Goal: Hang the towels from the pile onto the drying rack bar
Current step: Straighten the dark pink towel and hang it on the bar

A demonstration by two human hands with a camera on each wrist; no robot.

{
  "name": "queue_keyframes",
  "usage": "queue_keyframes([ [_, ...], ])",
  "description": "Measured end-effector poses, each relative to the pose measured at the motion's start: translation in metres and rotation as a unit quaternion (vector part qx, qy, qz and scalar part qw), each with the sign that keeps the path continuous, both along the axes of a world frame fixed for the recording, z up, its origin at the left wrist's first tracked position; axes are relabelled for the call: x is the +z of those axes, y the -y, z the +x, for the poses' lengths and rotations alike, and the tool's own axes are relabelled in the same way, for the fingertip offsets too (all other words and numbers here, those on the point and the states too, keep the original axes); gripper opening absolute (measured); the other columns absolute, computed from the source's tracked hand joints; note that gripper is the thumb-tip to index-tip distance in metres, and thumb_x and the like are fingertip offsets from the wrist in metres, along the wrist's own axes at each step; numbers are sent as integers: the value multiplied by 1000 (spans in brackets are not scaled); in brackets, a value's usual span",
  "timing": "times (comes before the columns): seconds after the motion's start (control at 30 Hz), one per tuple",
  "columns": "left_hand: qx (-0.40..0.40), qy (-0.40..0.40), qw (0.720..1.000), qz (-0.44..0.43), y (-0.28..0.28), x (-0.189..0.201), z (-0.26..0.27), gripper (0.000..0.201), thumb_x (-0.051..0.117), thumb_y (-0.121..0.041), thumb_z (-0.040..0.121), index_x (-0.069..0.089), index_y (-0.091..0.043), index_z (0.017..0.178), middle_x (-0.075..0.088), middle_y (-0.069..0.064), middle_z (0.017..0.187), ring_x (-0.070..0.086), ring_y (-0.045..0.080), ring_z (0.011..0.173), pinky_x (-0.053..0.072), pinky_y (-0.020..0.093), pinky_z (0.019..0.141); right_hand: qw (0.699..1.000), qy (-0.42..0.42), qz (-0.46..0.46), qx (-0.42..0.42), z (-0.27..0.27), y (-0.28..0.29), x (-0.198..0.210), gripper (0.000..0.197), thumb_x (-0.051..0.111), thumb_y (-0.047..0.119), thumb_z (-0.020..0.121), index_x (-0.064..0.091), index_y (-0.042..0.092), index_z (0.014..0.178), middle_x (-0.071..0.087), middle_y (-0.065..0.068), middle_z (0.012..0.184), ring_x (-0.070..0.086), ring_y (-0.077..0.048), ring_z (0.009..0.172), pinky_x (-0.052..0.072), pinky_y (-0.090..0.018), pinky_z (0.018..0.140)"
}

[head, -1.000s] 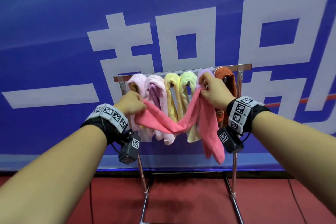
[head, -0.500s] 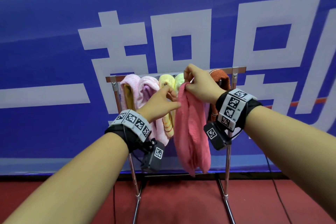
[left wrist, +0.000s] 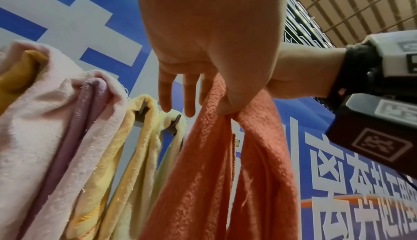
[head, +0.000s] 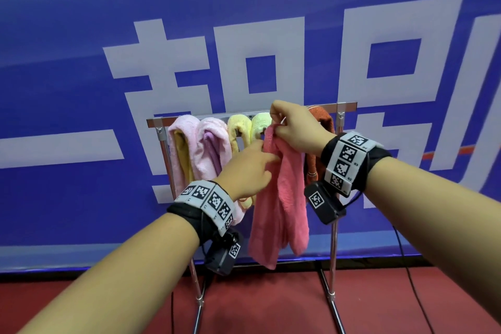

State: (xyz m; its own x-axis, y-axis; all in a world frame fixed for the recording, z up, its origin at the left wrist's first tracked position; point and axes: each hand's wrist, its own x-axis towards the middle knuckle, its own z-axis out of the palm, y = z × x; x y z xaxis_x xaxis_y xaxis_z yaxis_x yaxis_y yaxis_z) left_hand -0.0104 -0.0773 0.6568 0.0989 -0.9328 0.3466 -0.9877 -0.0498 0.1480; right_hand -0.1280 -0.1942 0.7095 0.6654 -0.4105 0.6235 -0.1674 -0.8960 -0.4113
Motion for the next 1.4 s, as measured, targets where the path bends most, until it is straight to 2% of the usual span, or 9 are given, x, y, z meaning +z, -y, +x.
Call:
queue_keyframes([
  [0.17,75,70,994,-40,4,2,9,24,50,-15,83,65,-10,102,56,7,110,57,32,101,51,44,79,999,-20,-31,17,-3,1,2,24,54,-5,75,49,17,74,59,-6,81,50,-21,74,41,-33,66],
  [0.27,103,68,986,-110,6,10,25,19,51,-19,87,67,-9,88,60,8,98,60,31,92,50,45,76,995,-69,-68,25,-6,3,3,22,54,1,78,62,20,71,60,-5,89,57,-25,80,47,-35,70],
  [0.4,120,76,977,-157,7,24,40,17,57,-21,90,71,-12,88,64,6,95,61,27,90,50,42,78,981,-158,-111,28,-4,3,0,30,55,2,82,79,20,87,65,-2,100,59,-20,91,45,-32,76],
  [0.57,114,147,972,-143,11,31,48,22,56,-4,86,73,-16,94,64,1,103,60,26,95,49,39,74,967,-229,-112,-26,14,15,-9,37,53,3,85,75,20,109,70,-3,98,56,-19,87,40,-26,75],
  [0.67,107,234,959,-115,14,31,48,16,60,-18,91,74,-19,99,59,-1,103,57,25,95,40,36,62,967,-196,-140,-82,29,27,-15,23,55,13,87,73,19,101,64,-3,93,56,-22,82,43,-31,71],
  [0.77,115,265,952,-99,23,32,50,20,56,-27,96,72,-15,101,57,0,105,56,24,95,30,36,61,980,-115,-127,-103,45,30,-14,26,50,16,88,69,22,106,58,-1,102,60,-22,91,50,-39,80],
  [0.97,181,175,964,-85,44,38,71,19,50,-9,92,64,-5,103,52,8,107,61,32,88,42,42,69,986,-37,-129,-100,74,41,-11,30,48,10,83,70,15,103,60,-1,113,64,-28,89,51,-42,72],
  [1.2,188,141,966,-110,77,49,117,7,56,-8,85,62,-6,86,48,7,102,58,35,77,41,43,60,986,10,-81,-143,119,60,-4,15,54,24,78,67,21,85,61,4,95,61,-25,85,51,-39,68],
  [1.4,217,151,957,-118,91,49,141,5,63,-12,83,64,-10,86,48,6,107,58,35,72,37,40,58,991,-8,-76,-114,143,76,-9,28,54,14,79,71,25,98,62,2,97,61,-27,92,46,-33,68],
])
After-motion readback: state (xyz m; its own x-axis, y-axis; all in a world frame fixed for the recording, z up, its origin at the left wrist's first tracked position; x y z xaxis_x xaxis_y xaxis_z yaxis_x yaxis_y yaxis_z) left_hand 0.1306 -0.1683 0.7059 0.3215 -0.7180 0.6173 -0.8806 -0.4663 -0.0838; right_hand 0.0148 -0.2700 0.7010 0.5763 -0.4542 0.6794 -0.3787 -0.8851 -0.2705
